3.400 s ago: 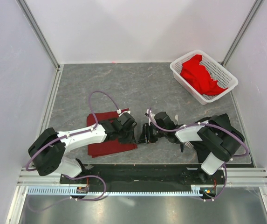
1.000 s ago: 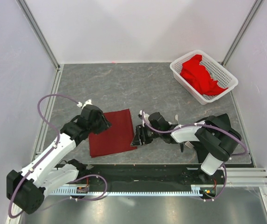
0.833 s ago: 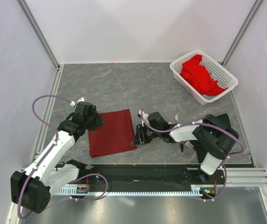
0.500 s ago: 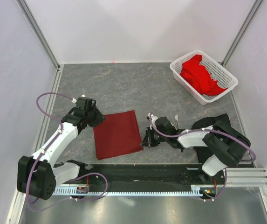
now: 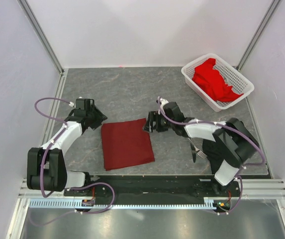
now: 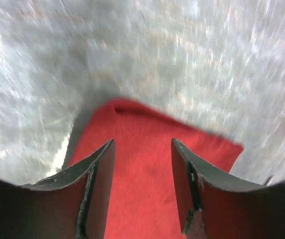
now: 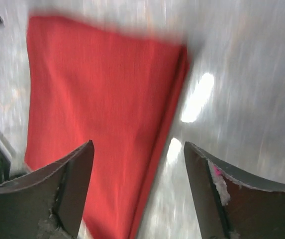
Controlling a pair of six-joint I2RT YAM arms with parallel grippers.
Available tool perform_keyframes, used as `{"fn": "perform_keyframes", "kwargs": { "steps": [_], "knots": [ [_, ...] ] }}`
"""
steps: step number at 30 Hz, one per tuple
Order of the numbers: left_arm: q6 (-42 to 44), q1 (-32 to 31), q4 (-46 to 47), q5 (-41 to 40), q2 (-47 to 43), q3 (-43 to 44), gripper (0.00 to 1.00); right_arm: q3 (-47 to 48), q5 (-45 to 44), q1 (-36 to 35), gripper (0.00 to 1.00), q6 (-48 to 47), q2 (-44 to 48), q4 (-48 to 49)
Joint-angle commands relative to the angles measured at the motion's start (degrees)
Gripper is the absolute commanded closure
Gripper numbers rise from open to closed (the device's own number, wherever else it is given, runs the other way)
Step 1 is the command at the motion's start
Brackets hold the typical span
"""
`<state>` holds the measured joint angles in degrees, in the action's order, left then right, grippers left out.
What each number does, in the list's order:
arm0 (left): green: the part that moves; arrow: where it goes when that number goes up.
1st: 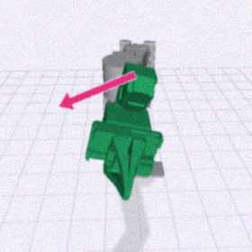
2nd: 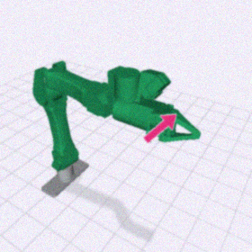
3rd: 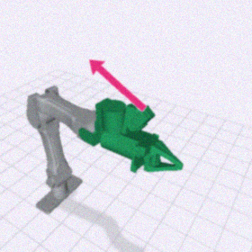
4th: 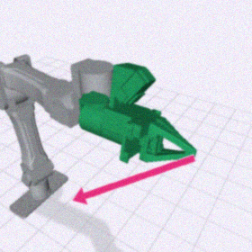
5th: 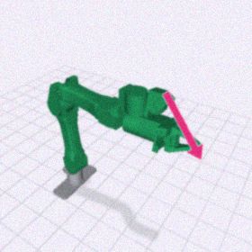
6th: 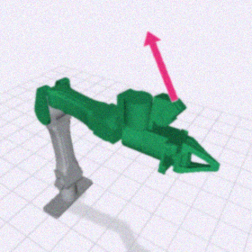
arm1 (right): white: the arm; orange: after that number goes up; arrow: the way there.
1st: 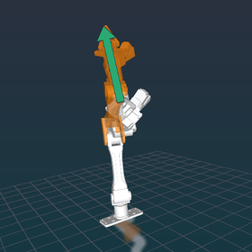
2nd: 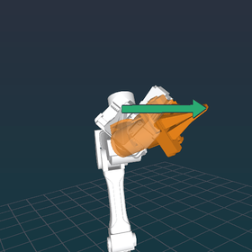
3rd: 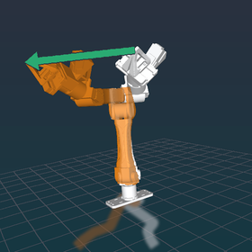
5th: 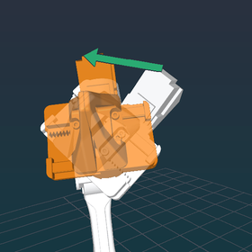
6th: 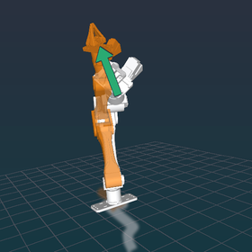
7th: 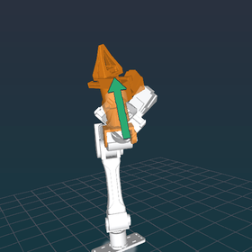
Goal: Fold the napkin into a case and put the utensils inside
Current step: Smooth out the lower triangle-folded napkin at the center of the board.
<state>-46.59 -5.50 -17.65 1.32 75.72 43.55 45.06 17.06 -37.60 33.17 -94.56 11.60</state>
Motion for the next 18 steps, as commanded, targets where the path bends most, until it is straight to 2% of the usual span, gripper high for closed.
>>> {"fn": "perform_keyframes", "kwargs": {
  "steps": [1,5,7,11,18],
  "knots": [
    [1.9,4.1,8.5,4.1,1.8,-0.7,0.47,11.0,0.5,0.9,0.18,-5.0,-9.6,-1.4],
    [1.8,4.6,16.3,8.5,3.9,-3.5,0.56,18.6,-0.1,2.0,0.17,-5.0,-16.4,-1.2],
    [1.6,4.6,17.4,9.7,4.8,-5.0,0.62,20.1,-0.4,2.4,0.18,-4.7,-19.1,-1.0],
    [2.4,4.5,20.2,10.8,4.7,-6.6,0.67,21.4,-0.1,3.0,0.27,-4.9,-21.3,-1.3],
    [3.5,4.6,19.9,9.2,7.6,-6.8,0.75,20.1,-0.5,5.3,0.40,-4.0,-22.0,-1.0]
  ]
}}
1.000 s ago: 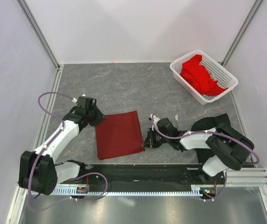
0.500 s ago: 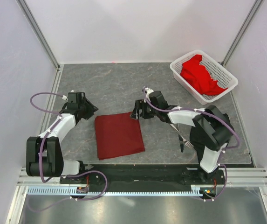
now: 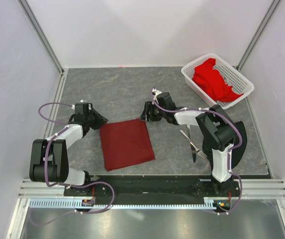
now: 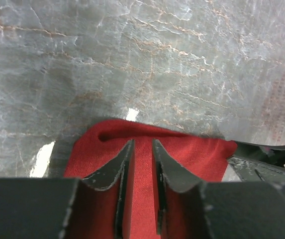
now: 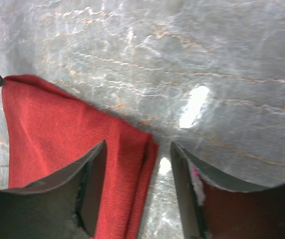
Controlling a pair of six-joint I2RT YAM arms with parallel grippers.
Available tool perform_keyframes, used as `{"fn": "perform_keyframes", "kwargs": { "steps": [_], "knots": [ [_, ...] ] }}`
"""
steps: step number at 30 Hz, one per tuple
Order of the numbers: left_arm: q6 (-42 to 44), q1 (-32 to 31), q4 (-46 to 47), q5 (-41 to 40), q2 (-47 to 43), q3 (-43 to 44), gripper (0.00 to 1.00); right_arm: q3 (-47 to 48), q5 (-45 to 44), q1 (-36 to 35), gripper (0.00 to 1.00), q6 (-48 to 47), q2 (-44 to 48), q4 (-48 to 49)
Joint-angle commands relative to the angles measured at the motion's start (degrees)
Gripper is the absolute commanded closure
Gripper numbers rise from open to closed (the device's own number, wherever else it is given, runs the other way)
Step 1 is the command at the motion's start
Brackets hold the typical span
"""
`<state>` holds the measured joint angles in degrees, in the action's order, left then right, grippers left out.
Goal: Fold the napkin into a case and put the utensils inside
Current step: Smooth out the lower triangle-folded napkin at the center of the board.
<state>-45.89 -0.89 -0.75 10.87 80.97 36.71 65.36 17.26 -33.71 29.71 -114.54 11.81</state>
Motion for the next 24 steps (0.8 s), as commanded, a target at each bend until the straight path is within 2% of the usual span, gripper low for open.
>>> {"fn": "perform_keyframes", "kwargs": {
  "steps": [1,2,4,6,10,13,15,18,19,20,21,24],
  "knots": [
    [2.9,0.0,2.5,-0.7,3.5,0.3,0.75,-0.2,-0.5,1.8,0.43,-0.4,-2.3,-1.1],
    [3.0,0.0,2.4,-1.1,4.2,0.5,0.76,-0.2,0.0,2.2,0.52,-0.2,-2.5,-1.1],
    [3.1,0.0,2.5,-1.3,6.0,1.2,0.76,-0.2,0.4,2.4,0.62,-0.2,-3.1,-1.0],
    [3.2,0.0,2.5,-1.8,7.1,1.9,0.76,-0.1,0.2,2.9,0.67,-0.2,-3.4,-1.0],
    [3.7,-0.1,3.0,-2.1,8.4,2.9,0.76,1.1,-1.2,3.5,0.87,-1.0,-3.8,-2.5],
    [4.3,-0.2,2.4,-2.8,8.5,3.9,0.74,2.0,-4.4,3.9,0.97,-2.6,-3.5,-4.7],
    [4.7,-0.2,1.9,-2.5,8.7,5.1,0.74,3.0,-5.6,3.9,1.00,-4.3,-3.1,-5.9],
    [4.4,-0.4,1.1,-2.3,6.2,5.7,0.71,4.2,-7.5,3.8,1.00,-5.6,-2.2,-7.9],
    [4.0,-0.6,1.1,-2.2,5.1,5.6,0.68,4.4,-8.1,3.8,0.96,-5.7,-1.7,-9.3],
    [3.9,-0.8,-0.6,-2.3,3.9,5.5,0.66,4.5,-8.8,3.9,0.91,-5.6,-0.3,-10.0],
    [3.7,-0.9,-1.3,-2.4,0.9,5.4,0.64,4.1,-8.4,3.9,0.81,-5.1,0.5,-10.5],
    [3.1,-1.0,-4.0,-2.5,-4.3,5.3,0.59,1.0,-3.7,3.7,0.60,-2.8,3.9,-9.4]
  ]
}}
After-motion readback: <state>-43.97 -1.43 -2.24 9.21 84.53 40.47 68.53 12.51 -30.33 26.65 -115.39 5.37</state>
